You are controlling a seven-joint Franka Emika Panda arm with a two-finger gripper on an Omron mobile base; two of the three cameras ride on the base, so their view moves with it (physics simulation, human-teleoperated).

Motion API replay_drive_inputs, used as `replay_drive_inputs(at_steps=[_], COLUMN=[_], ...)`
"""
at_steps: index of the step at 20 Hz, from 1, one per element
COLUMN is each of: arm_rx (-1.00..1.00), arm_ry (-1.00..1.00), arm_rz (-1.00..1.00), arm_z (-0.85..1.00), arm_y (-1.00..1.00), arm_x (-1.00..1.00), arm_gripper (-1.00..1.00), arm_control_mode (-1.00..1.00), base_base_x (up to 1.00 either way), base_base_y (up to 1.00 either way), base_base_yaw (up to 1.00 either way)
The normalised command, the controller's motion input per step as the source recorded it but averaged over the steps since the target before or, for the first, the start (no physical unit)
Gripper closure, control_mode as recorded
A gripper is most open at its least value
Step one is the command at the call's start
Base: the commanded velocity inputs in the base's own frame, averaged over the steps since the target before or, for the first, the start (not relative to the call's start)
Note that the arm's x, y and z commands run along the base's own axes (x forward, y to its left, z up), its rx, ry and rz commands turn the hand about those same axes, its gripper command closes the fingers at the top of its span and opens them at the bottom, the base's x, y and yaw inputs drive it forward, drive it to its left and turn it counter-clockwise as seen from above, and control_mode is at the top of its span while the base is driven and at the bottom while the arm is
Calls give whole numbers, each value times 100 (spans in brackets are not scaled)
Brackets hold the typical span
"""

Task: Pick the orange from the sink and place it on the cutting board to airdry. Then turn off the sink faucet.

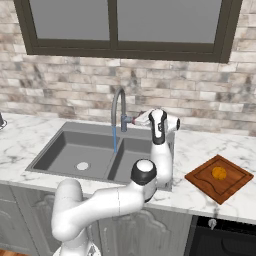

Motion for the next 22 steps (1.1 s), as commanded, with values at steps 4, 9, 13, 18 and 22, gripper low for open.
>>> replay_drive_inputs(at_steps=[4, 9, 13, 18, 22], arm_rx=[-14, -16, -18, -23, -26], arm_ry=[-6, -7, -7, -7, -5], arm_rz=[6, 7, 7, 7, 5], arm_z=[32, 52, 58, 63, 55], arm_y=[99, 99, 100, 100, 100], arm_x=[0, 0, 0, 0, 3], arm_gripper=[-100, -100, -100, -100, -100], arm_control_mode=[-100, -100, -100, -100, -100], base_base_x=[0, 0, 0, 0, 0], base_base_y=[0, 0, 0, 0, 0], base_base_yaw=[0, 0, 0, 0, 0])
